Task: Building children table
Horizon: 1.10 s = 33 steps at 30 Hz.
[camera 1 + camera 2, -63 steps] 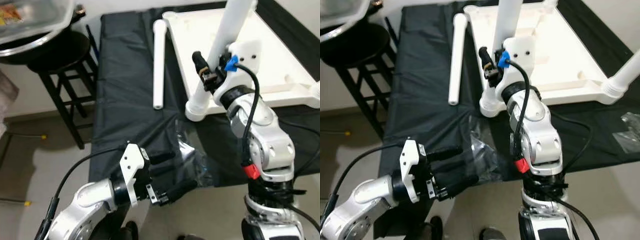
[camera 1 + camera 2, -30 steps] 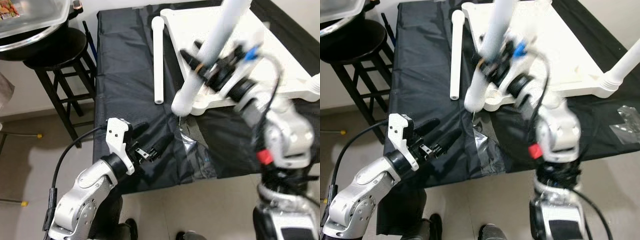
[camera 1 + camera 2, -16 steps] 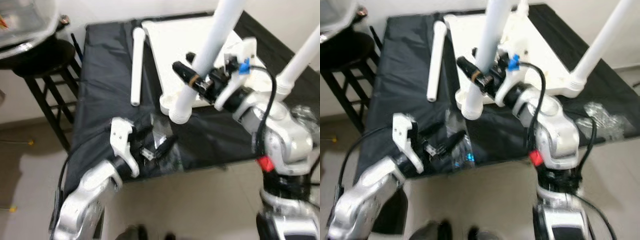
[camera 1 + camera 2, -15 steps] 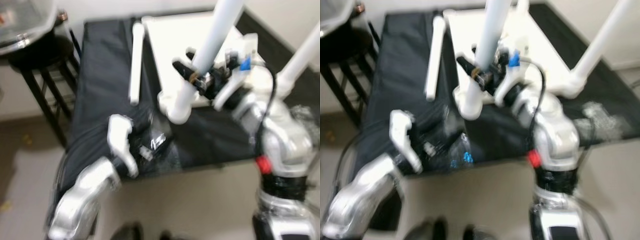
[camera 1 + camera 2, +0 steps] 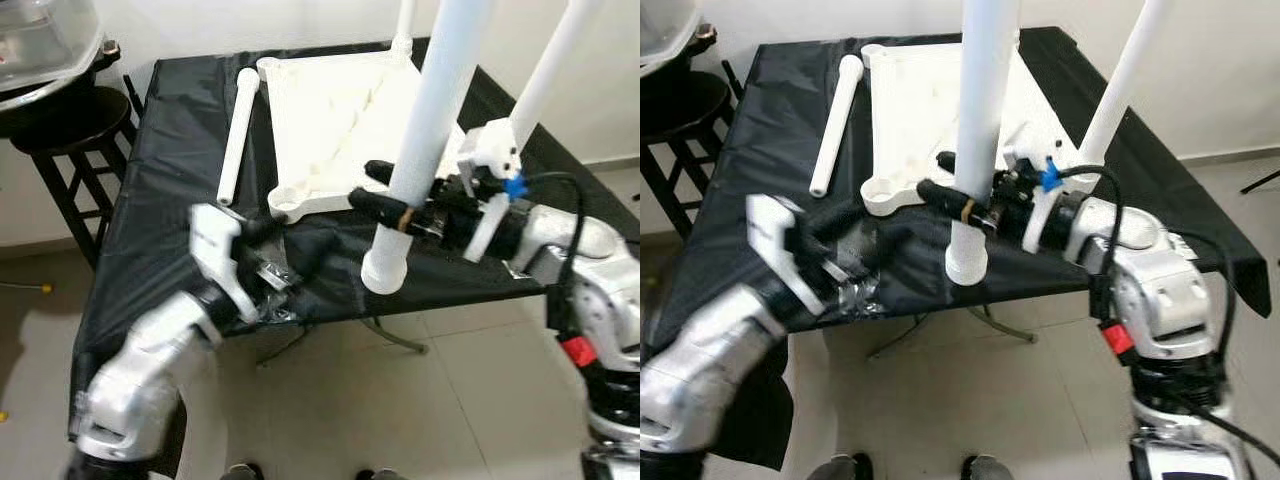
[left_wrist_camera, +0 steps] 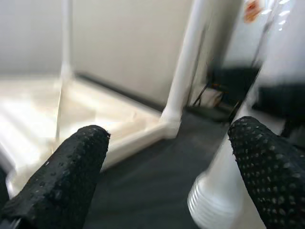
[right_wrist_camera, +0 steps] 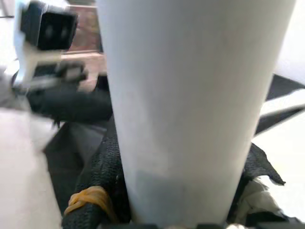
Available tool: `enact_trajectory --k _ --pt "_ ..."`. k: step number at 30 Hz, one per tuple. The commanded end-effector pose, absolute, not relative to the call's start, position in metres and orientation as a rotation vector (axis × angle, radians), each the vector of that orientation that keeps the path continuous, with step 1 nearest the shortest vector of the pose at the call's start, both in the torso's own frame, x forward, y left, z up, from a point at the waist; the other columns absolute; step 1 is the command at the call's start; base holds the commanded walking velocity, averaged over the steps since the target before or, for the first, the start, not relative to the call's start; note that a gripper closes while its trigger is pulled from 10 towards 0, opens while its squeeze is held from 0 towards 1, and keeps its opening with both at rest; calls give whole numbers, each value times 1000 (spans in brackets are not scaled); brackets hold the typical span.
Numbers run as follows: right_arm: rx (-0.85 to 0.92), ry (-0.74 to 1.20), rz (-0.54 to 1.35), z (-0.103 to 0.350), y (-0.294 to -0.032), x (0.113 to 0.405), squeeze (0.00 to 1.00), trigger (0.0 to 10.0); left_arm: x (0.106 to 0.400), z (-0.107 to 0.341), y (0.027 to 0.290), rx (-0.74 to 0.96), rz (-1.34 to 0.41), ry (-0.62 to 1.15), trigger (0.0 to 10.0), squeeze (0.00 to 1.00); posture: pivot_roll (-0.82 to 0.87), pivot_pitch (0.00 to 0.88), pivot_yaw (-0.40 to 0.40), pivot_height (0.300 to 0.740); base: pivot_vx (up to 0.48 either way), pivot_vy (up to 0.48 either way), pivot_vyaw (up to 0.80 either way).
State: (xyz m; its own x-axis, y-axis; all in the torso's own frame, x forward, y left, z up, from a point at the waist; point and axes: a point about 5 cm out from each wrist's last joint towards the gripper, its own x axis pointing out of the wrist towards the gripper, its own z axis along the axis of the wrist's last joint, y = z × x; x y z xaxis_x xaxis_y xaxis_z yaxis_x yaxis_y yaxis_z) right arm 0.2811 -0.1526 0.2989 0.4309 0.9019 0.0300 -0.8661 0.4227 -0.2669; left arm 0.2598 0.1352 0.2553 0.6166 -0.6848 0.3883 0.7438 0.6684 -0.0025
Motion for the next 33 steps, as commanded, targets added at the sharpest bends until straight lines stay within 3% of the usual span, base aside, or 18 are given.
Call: enact_trajectory --k 1,5,10,19,28,33 --pt "-231 -195 1174 306 -154 274 0 10000 253 264 138 -175 -893 -395 10000 0 -12 86 -36 740 0 0 0" --pt "-128 -175 1264 303 -150 266 0 10000 236 292 152 -145 -1100 -462 10000 0 -9 72 -24 740 0 0 0" --pt "-91 -148 1245 286 -141 265 0 10000 227 296 155 -100 -1204 -447 10000 0 -12 73 -18 740 0 0 0" --pt "-86 10 1170 237 -107 271 0 10000 240 297 139 40 -1210 -404 10000 0 0 86 -15 740 0 0 0" --pt "-114 49 1157 232 -102 273 0 10000 248 295 130 99 -1223 -358 10000 0 -1 96 -14 740 0 0 0" --pt "-276 89 1148 218 -97 273 0 10000 248 290 124 81 -1272 -301 10000 0 5 106 -9 740 0 0 0"
